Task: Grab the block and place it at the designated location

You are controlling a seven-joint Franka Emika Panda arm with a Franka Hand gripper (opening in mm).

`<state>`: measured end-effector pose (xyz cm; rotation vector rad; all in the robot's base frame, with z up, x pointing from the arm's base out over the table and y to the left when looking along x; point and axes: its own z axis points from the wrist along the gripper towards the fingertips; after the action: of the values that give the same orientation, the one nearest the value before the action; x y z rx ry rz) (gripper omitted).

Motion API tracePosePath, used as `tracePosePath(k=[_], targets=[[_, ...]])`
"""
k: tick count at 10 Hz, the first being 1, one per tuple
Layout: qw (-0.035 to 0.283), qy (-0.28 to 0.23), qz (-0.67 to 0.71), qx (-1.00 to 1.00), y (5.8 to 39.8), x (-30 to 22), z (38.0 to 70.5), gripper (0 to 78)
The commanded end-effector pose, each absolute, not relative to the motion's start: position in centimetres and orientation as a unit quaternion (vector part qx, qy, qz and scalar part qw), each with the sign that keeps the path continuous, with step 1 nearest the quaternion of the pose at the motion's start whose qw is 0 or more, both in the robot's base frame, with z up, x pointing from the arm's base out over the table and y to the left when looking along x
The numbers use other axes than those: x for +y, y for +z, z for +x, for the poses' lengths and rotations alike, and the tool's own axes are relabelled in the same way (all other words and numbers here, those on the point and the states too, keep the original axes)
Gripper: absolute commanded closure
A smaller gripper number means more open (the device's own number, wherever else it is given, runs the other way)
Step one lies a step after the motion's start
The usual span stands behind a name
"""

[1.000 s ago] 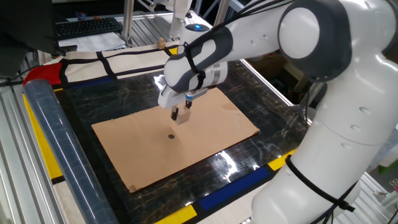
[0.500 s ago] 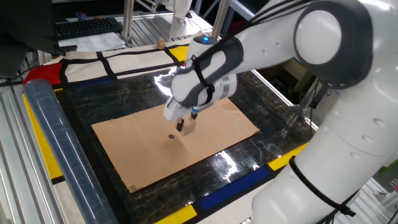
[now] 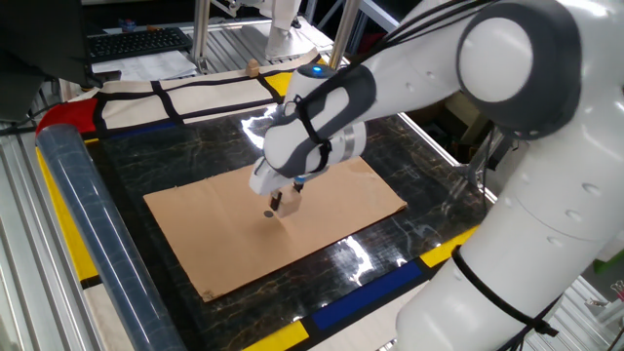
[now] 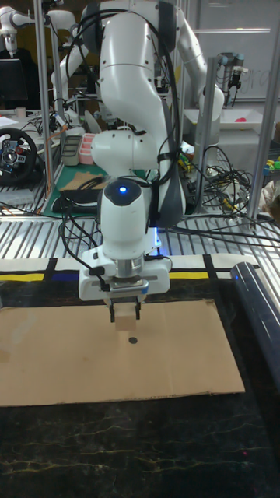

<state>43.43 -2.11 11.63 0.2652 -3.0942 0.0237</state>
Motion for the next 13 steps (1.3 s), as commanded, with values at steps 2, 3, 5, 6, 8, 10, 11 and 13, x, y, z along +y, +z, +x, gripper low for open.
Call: tracePosePath(k=[2, 3, 5, 6, 8, 10, 11, 13], targets=[[0.041, 0.007, 0.073, -0.996, 10.7, -0.7, 48.1, 76.4], [0.044, 0.007, 0.071, -0.996, 10.6, -0.7, 48.1, 76.4], [0.051, 0.006, 0.068, -0.996, 10.3, -0.8, 47.6, 76.4], [0.051, 0.006, 0.066, -0.997, 10.2, -0.8, 47.2, 76.4], [0.05, 0.005, 0.066, -0.997, 10.0, -0.9, 46.8, 76.4], [0.049, 0.003, 0.067, -0.997, 9.9, -0.9, 46.8, 76.4], [0.047, 0.0, 0.07, -0.996, 9.7, -0.9, 46.9, 76.4], [0.047, 0.001, 0.069, -0.996, 9.6, -0.8, 46.9, 76.4]])
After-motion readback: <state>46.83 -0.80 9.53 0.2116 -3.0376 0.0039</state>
